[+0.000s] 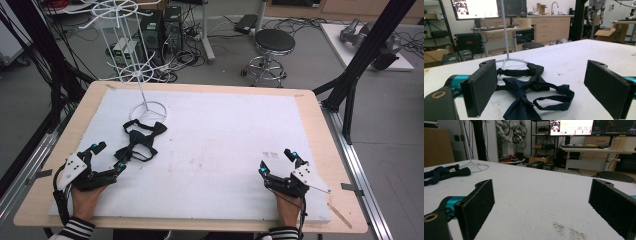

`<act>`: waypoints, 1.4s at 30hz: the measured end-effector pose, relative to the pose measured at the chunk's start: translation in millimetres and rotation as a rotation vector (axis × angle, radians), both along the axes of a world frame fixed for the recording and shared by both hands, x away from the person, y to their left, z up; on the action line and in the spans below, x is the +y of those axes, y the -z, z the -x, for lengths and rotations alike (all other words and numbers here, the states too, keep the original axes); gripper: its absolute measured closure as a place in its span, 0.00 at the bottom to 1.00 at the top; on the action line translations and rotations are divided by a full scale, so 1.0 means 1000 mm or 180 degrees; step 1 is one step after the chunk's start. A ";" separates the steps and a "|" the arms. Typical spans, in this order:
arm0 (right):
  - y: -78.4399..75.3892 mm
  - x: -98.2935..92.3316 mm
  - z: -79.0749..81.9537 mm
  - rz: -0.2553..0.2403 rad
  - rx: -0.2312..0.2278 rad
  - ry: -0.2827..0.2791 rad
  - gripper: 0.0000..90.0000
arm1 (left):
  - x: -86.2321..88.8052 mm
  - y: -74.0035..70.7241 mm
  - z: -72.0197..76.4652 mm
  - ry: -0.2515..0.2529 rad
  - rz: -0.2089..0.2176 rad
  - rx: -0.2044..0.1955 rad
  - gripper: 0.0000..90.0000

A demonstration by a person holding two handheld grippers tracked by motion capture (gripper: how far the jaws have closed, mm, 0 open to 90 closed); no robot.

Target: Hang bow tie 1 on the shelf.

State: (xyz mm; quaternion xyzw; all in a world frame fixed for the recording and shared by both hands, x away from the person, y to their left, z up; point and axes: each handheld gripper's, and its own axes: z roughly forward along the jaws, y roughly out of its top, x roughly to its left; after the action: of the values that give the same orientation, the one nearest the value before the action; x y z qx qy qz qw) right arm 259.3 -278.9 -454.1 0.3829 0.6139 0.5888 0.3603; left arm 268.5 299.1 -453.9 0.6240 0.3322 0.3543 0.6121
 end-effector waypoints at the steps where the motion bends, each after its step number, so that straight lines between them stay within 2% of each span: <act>1: 0.000 0.000 0.000 0.0000 0.0000 0.0000 0.06 | 0.000 0.000 0.000 0.0000 0.0000 0.0000 0.13; 9: 0.000 0.000 0.000 -0.0012 0.0000 0.0001 0.06 | -0.005 -0.010 0.001 0.0030 -0.0069 -0.0022 0.13; 15: 0.000 0.000 0.000 -0.0007 -0.0003 0.0000 0.06 | -0.004 -0.029 -0.003 0.0038 -0.0169 0.0015 0.13; 21: 0.000 0.000 0.000 -0.0002 -0.0005 0.0002 0.06 | -0.001 -0.048 -0.007 0.0054 -0.0285 0.0117 0.13; 25: 0.000 0.000 0.000 -0.0006 0.0003 0.0000 0.06 | 0.003 -0.057 -0.012 0.0078 -0.0321 0.0258 0.13; 28: 0.000 0.000 0.000 -0.0008 0.0004 0.0005 0.06 | 0.006 -0.064 -0.017 0.0123 -0.0406 0.0381 0.13; 33: 0.000 0.000 0.000 -0.0002 0.0002 0.0004 0.06 | 0.009 -0.073 -0.024 0.0173 -0.0401 0.0521 0.13; 39: 0.000 0.000 0.000 -0.0005 -0.0006 0.0000 0.06 | 0.013 -0.080 -0.034 0.0277 -0.0409 0.0749 0.13; 42: 0.000 0.000 0.000 -0.0008 -0.0017 0.0004 0.06 | 0.014 -0.083 -0.038 0.0291 -0.0451 0.0837 0.13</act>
State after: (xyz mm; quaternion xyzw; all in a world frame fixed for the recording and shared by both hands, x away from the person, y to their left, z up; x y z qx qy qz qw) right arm 259.0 -278.8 -454.3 0.3821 0.6119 0.5904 0.3619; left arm 306.4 312.9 -371.0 0.7211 0.3548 0.2639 0.5333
